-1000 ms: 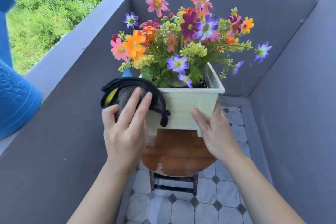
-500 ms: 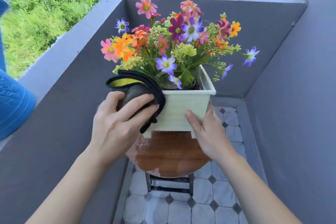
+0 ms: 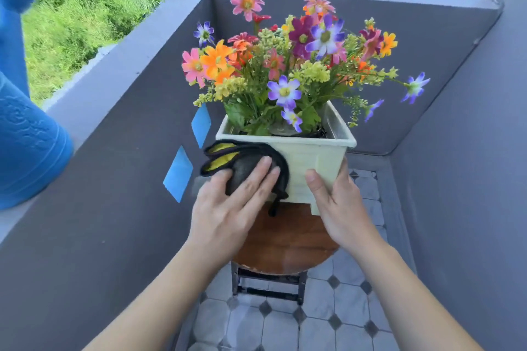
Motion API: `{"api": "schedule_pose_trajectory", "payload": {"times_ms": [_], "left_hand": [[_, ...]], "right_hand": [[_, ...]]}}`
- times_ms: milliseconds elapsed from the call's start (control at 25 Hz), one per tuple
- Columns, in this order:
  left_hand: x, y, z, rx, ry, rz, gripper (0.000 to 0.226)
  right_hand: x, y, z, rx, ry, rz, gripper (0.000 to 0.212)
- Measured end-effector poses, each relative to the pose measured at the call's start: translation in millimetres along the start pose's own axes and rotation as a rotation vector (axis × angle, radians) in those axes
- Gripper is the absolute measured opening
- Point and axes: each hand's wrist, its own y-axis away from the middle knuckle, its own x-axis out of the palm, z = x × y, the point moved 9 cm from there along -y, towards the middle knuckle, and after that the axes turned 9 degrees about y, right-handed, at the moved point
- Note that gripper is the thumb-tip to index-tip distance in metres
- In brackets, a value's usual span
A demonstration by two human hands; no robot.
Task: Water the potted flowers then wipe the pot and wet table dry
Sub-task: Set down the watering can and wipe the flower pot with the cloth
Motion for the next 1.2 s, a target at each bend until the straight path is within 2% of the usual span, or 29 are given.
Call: {"api": "schedule_pose_trajectory", "payload": {"times_ms": [160, 240, 280, 320, 400, 440, 480, 520, 600, 640, 760, 880, 960, 1080, 1200], "left_hand": [[34.6, 34.7, -20.5, 0.211, -0.027, 0.227, 0.042], [22.2, 41.0, -2.1, 0.136, -0.027, 0.182, 0.043], [12.7, 38.5, 12.7, 0.002, 0.02, 0.11, 0.043], [4.8, 36.0, 31.5, -0.209, 0.142, 0.026, 0.042], [8.0, 41.5, 58.3, -0.745, 0.548, -0.089, 0.044], [18.9, 46.2, 57.9, -0.947, 0.733, -0.092, 0.045], [30.2, 49.8, 55.0, -1.069, 0.856, -0.093, 0.045], [37.4, 50.7, 51.6, -1.111, 0.939, -0.101, 0.041], [36.7, 47.8, 48.7, -1.063, 0.979, -0.136, 0.033], [33.3, 46.5, 50.2, -1.034, 0.948, -0.158, 0.032], [30.5, 52.2, 50.1, -1.064, 0.832, -0.214, 0.026], [23.8, 50.9, 33.4, -1.052, 0.714, -0.27, 0.031], [16.0, 46.0, 18.5, -1.033, 0.665, -0.339, 0.029], [11.3, 40.8, -0.5, -1.04, 0.614, -0.363, 0.031], [5.6, 25.4, -14.0, -0.925, 0.507, -0.346, 0.035]], "right_hand": [[-1.9, 0.6, -3.6, -0.004, 0.002, -0.013, 0.089], [1.3, 1.7, -3.0, -0.001, 0.0, 0.002, 0.084], [2.6, 1.9, -2.4, 0.005, -0.002, 0.014, 0.083], [3.7, 1.7, -2.9, 0.014, -0.008, 0.024, 0.081], [4.1, 3.0, -5.3, 0.037, -0.028, 0.032, 0.078], [3.7, 4.7, -6.7, 0.048, -0.036, 0.035, 0.076], [3.3, 6.6, -8.0, 0.059, -0.043, 0.04, 0.074], [3.0, 9.1, -8.4, 0.07, -0.053, 0.046, 0.07], [0.8, 13.4, -7.4, 0.085, -0.096, 0.049, 0.06], [-1.4, 14.5, -6.6, 0.086, -0.113, 0.043, 0.063], [-6.3, 23.3, 2.0, 0.132, -0.122, -0.017, 0.087], [-18.5, 42.0, 25.1, 0.225, -0.18, -0.227, 0.103], [-17.4, 48.7, 43.7, 0.333, -0.232, -0.268, 0.112], [-10.2, 43.7, 58.8, 0.475, -0.33, -0.202, 0.116], [-17.9, 36.2, 51.1, 0.582, -0.462, -0.26, 0.108]]}}
